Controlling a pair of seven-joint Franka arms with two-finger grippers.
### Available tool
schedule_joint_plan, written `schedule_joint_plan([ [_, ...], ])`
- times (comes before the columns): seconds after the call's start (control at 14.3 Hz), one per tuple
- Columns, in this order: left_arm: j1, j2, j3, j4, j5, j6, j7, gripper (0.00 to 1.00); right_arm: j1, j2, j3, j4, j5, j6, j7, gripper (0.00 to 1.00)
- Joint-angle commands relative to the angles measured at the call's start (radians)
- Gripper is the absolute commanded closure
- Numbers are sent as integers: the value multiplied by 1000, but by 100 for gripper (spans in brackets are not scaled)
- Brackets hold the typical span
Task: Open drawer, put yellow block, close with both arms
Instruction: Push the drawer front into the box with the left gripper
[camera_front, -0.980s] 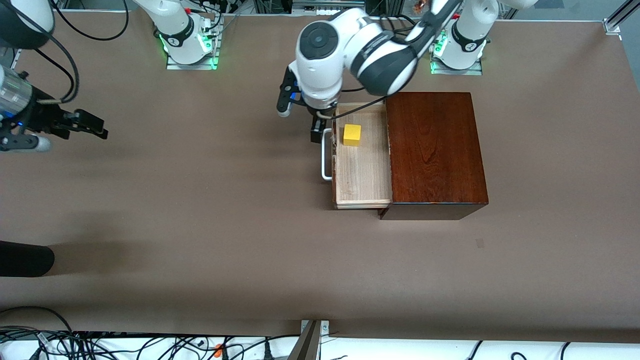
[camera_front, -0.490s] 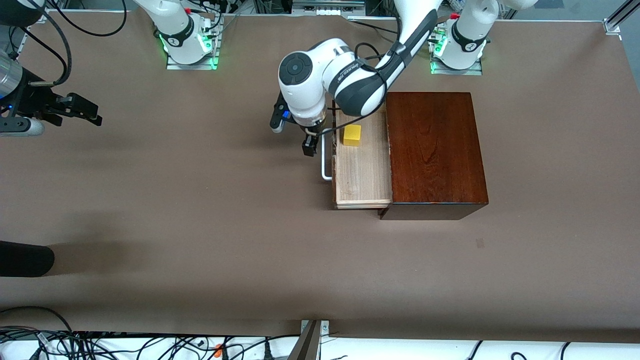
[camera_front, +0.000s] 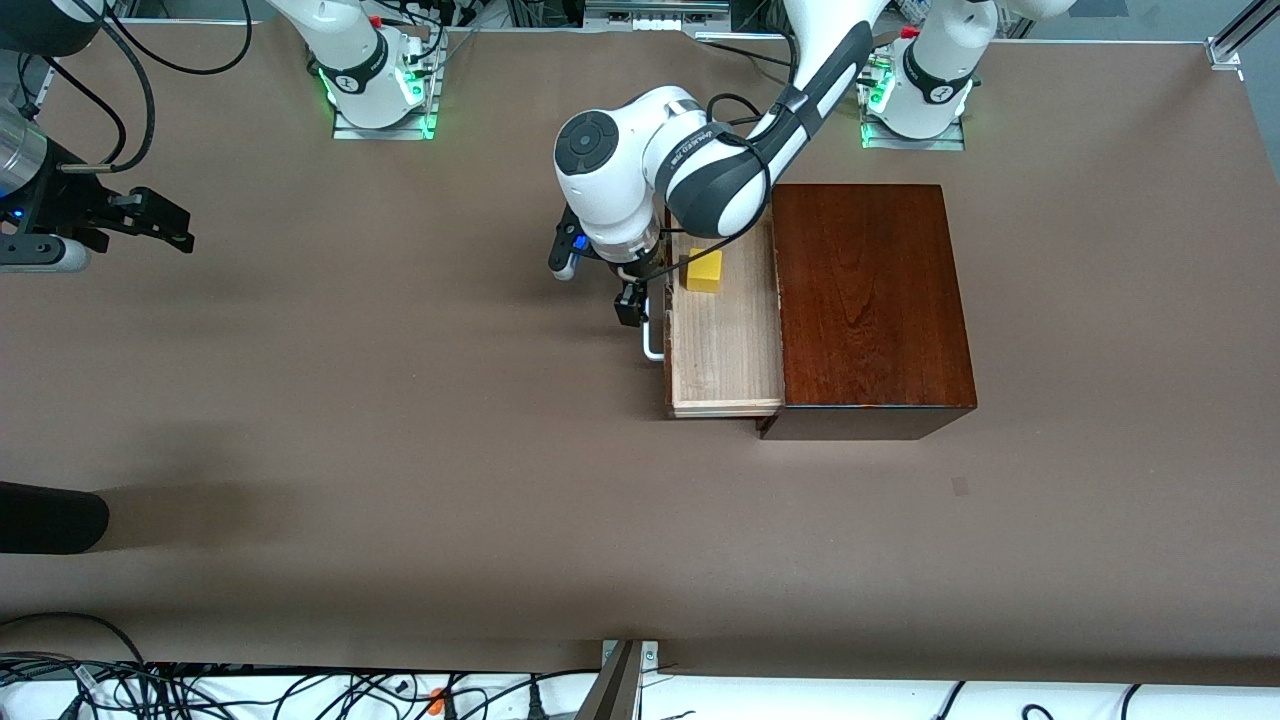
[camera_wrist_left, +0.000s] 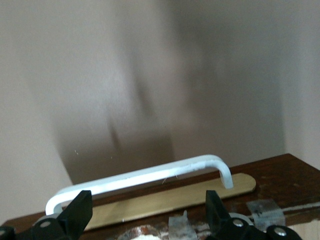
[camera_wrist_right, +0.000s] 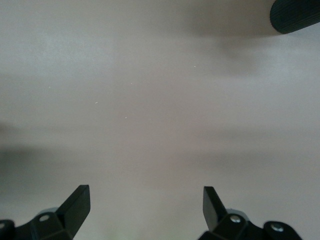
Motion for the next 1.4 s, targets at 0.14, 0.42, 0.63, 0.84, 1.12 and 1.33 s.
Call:
schedule_joint_plan([
  [0.14, -1, 3, 10, 16, 54, -75, -73, 0, -13, 11, 10, 24, 15, -11, -7, 0],
  [0.42, 2, -1, 20, 16, 77, -144, -116, 0, -13, 11, 11, 24, 17, -11, -6, 0],
  [0.63, 5, -3, 42, 16, 77, -184, -119, 0, -13, 11, 4, 22, 44, -17, -4, 0],
  [0.84, 19, -3, 60, 16, 77, -227, -130, 0, -14, 11, 1, 22, 58, -19, -1, 0],
  [1.12, 56, -15, 63, 16, 77, -264, -131, 0, -14, 13, 1, 22, 58, -20, 2, 0],
  [1.33, 82, -17, 77, 14, 77, -273, -130, 0, -14, 11, 1, 22, 60, -20, 4, 0],
])
